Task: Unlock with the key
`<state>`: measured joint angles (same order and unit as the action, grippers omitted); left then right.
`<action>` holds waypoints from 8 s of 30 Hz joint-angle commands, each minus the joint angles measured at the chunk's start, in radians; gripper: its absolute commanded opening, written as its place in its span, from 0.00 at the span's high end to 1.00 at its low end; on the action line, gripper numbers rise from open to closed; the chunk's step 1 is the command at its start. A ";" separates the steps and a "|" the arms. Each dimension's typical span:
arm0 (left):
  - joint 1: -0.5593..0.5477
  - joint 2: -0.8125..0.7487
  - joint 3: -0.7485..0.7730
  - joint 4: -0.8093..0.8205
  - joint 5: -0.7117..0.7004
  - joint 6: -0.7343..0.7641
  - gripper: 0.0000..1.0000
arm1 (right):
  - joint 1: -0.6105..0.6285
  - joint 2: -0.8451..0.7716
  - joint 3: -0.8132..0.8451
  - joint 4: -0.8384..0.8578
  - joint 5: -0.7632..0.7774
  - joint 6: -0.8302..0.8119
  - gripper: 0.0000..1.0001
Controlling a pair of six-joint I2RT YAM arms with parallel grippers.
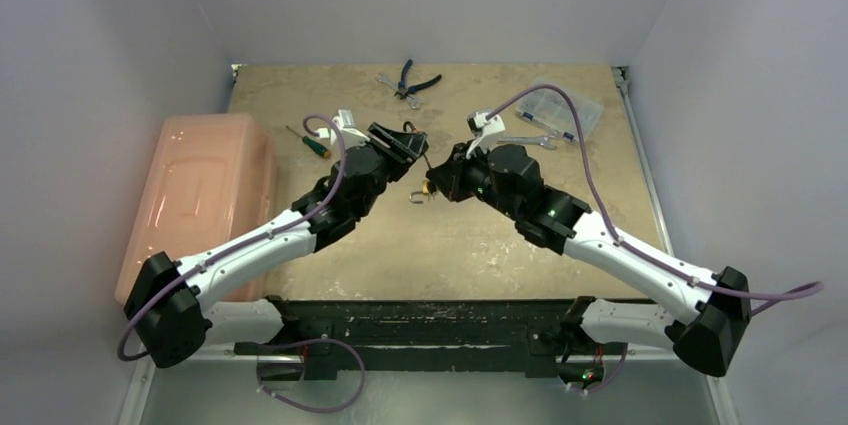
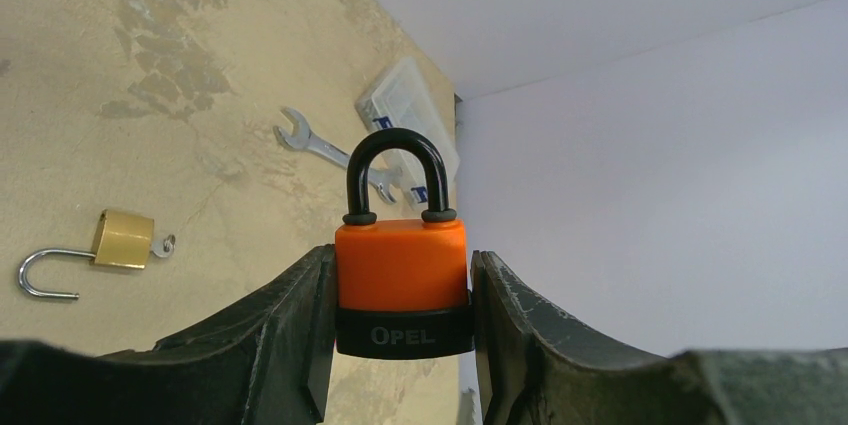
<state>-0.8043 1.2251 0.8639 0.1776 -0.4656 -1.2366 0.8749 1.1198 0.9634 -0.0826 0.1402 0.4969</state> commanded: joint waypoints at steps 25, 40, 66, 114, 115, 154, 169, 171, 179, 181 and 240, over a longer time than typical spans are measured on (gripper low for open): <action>0.051 -0.059 -0.020 0.132 0.053 -0.052 1.00 | -0.094 0.093 0.077 0.078 -0.212 -0.019 1.00; 0.052 -0.052 -0.020 0.141 0.092 -0.045 1.00 | -0.100 0.087 0.083 0.072 -0.164 -0.029 1.00; 0.052 -0.041 -0.034 0.185 0.125 -0.026 1.00 | -0.113 0.083 0.095 0.077 -0.148 -0.026 1.00; 0.051 -0.044 -0.047 0.222 0.136 -0.002 1.00 | -0.123 0.123 0.112 0.123 -0.174 0.013 1.00; 0.052 -0.043 -0.047 0.223 0.139 0.000 1.00 | -0.123 0.123 0.115 0.121 -0.174 0.014 1.00; 0.051 -0.010 0.007 0.163 0.164 0.071 1.00 | -0.135 0.234 0.354 -0.030 -0.186 -0.066 1.00; 0.052 -0.024 0.001 0.174 0.160 0.076 1.00 | -0.136 0.233 0.322 0.039 -0.215 -0.027 1.00; 0.051 -0.024 0.002 0.172 0.160 0.073 1.00 | -0.136 0.223 0.307 0.055 -0.210 -0.025 1.00; 0.052 -0.018 0.000 0.174 0.199 0.022 1.00 | -0.136 0.196 0.261 0.132 -0.128 -0.002 1.00; 0.052 -0.014 0.004 0.170 0.213 0.016 1.00 | -0.136 0.201 0.258 0.145 -0.109 0.003 1.00; 0.100 0.034 -0.032 0.143 0.156 -0.097 1.00 | -0.171 0.153 0.213 -0.036 -0.262 0.011 0.51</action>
<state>-0.7139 1.2667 0.8291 0.2871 -0.3172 -1.3182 0.7048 1.3289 1.1870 -0.1509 -0.1070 0.4995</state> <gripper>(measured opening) 0.481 0.489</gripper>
